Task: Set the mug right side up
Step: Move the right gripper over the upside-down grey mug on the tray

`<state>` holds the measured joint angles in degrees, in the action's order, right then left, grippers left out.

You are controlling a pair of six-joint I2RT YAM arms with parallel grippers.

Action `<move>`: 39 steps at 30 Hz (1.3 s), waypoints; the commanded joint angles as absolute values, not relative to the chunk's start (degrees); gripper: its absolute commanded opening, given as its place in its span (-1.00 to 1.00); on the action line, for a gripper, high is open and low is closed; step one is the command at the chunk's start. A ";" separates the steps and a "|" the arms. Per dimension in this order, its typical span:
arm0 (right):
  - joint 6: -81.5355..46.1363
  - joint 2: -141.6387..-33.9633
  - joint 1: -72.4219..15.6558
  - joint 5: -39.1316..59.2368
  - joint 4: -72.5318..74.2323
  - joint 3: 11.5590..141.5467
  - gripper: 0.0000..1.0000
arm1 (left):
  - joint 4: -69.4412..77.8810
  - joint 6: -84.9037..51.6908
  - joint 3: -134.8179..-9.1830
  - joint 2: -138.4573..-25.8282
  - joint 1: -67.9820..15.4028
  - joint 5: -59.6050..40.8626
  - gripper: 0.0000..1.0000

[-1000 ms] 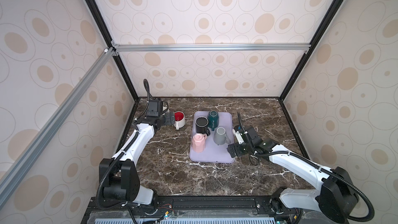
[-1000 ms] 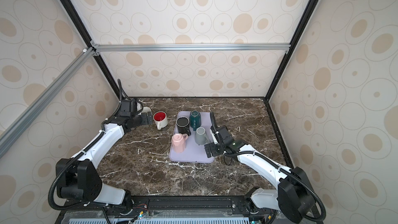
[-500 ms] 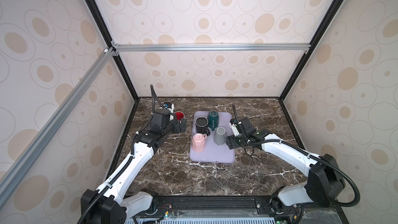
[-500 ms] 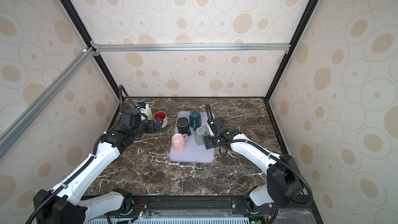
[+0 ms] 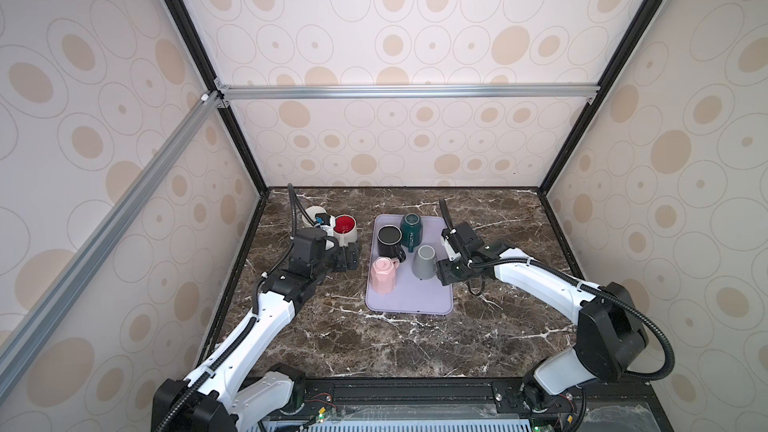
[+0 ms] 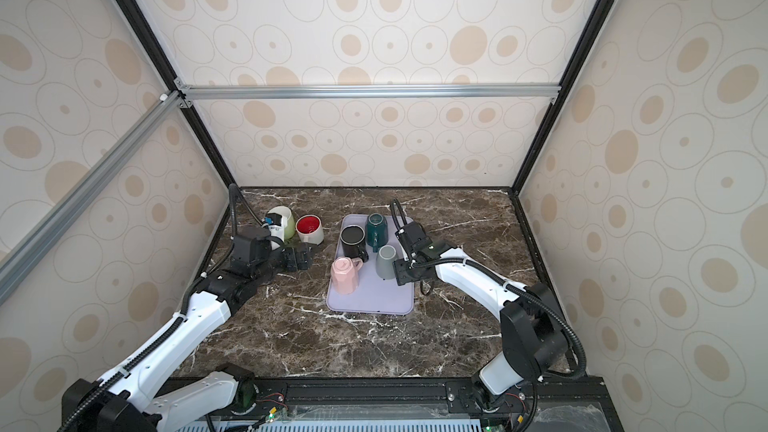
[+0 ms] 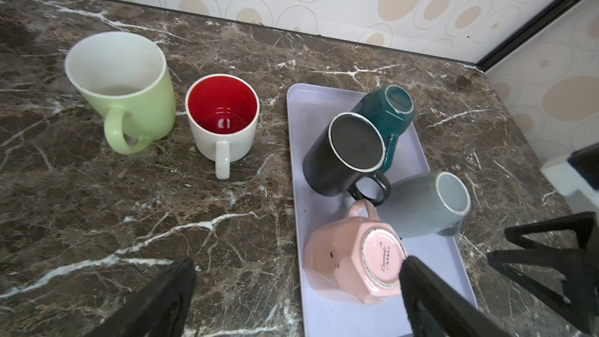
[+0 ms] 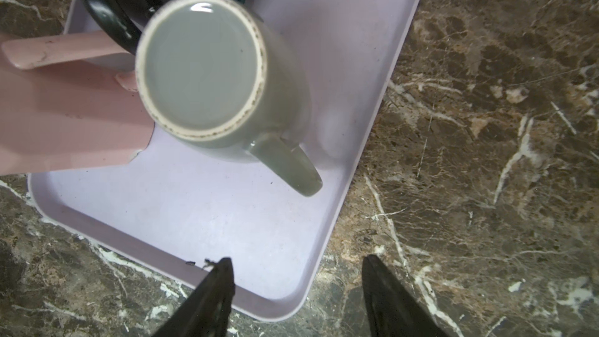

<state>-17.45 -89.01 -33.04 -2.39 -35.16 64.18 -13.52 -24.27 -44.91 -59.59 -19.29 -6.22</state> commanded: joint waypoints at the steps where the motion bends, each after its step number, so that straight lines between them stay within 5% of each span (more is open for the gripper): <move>1: -18.79 -90.97 -32.85 -2.72 -37.28 66.83 0.24 | -10.13 -27.14 -42.33 -57.56 -19.16 -7.32 0.96; 16: -11.52 -97.94 -32.83 -4.36 -41.43 75.64 0.09 | -3.60 -31.07 -36.40 -55.66 -19.18 -10.16 0.96; 24: -9.87 -100.51 -32.83 -4.59 -39.52 77.26 -0.14 | 2.03 -32.99 -34.98 -58.87 -19.16 -13.99 0.96; 39: -13.89 -101.85 -32.84 -3.71 -37.13 76.40 -0.22 | 4.56 -35.06 -34.25 -62.49 -18.96 -17.65 0.96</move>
<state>-12.97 -100.86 -33.04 -3.27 -36.99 76.05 2.42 -33.85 -34.35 -62.67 -19.22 -16.29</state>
